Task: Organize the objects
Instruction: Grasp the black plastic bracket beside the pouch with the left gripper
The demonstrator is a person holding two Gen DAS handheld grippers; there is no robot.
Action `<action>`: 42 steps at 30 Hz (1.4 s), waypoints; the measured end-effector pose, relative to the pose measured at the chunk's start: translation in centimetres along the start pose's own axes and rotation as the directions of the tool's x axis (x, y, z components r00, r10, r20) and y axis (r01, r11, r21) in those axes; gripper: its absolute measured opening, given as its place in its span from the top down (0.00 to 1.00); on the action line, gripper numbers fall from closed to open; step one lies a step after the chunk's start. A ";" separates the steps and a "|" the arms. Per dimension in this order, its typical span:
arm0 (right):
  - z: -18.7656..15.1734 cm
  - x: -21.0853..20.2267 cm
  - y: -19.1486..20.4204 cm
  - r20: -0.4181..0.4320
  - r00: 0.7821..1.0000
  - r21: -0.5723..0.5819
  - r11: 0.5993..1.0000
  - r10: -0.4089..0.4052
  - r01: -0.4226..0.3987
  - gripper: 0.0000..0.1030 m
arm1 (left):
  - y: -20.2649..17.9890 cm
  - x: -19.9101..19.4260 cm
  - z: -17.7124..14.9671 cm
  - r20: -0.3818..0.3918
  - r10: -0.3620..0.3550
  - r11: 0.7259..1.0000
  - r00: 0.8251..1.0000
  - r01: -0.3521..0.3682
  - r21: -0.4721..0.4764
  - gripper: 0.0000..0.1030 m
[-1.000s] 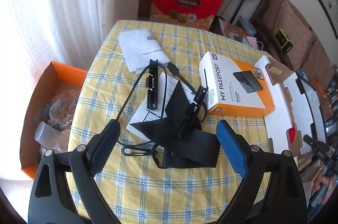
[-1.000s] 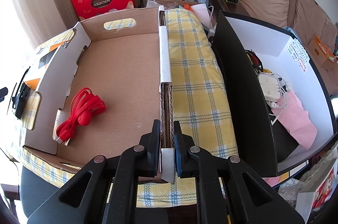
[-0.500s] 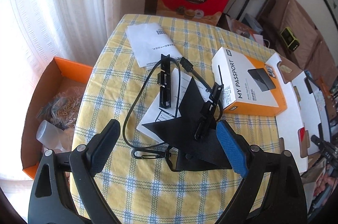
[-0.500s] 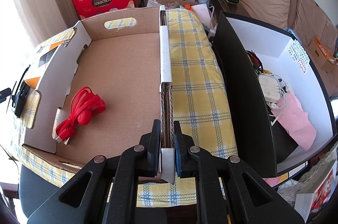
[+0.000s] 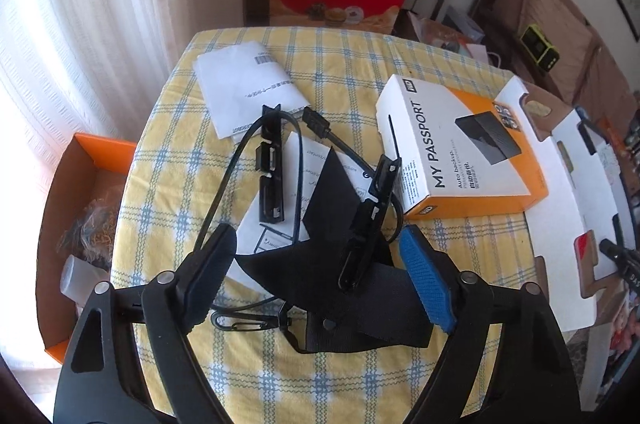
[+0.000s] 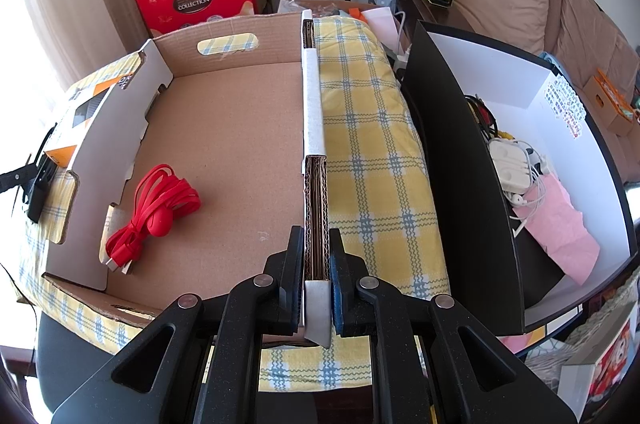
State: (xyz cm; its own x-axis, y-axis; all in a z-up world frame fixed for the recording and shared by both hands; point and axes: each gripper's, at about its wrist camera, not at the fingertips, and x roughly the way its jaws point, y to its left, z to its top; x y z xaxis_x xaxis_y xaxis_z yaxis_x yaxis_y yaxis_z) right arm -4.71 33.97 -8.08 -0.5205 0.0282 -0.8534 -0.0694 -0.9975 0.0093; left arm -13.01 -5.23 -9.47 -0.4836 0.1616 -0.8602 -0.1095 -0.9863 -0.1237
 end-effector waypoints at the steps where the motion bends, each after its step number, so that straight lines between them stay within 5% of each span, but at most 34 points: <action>1: 0.0 0.0 0.0 0.000 1.000 0.000 1.000 0.000 0.000 0.90 | -0.4 0.3 0.2 -0.005 0.009 1.000 1.000 -0.009 0.022 0.31; 11: 0.0 0.0 0.0 0.000 1.000 0.001 1.000 0.001 -0.001 0.90 | -1.9 1.2 0.4 -0.029 0.012 0.994 1.000 -0.009 0.106 0.60; 14: 0.0 0.0 0.0 -0.001 1.000 0.002 1.000 0.003 -0.003 0.90 | -1.2 0.6 0.5 -0.025 0.014 0.996 1.000 -0.012 0.086 0.57; 16: 0.0 0.0 0.1 0.000 1.000 0.004 1.000 0.005 -0.005 0.90 | 0.0 -0.2 0.6 -0.001 0.016 0.999 1.000 -0.016 0.042 0.41; 21: 0.0 0.0 0.0 0.000 1.000 0.006 1.000 0.006 -0.006 0.90 | 1.9 -1.6 1.4 0.030 -0.018 1.000 0.999 0.018 -0.013 0.40; 27: 0.0 0.0 0.0 0.000 1.000 0.008 1.000 0.008 -0.008 0.90 | 0.0 -0.9 2.1 0.016 -0.075 0.995 0.997 0.074 0.068 0.43; 39: -0.1 0.0 0.0 -0.002 1.000 0.008 1.000 0.006 -0.006 0.90 | -2.7 1.9 0.9 -0.047 -0.033 0.982 0.998 0.041 0.183 0.88; 42: -0.1 0.0 0.0 -0.002 1.000 0.008 1.000 0.007 -0.007 0.90 | -2.6 1.6 0.8 -0.035 -0.029 0.983 0.999 0.035 0.181 0.90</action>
State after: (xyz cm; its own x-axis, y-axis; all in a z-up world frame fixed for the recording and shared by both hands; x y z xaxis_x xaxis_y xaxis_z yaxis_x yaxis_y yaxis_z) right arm -4.65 33.96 -8.10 -0.5192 0.0210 -0.8544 -0.0728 -0.9972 0.0197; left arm -14.20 -2.39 -10.07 -0.4498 0.1885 -0.8730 -0.2817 -0.9575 -0.0616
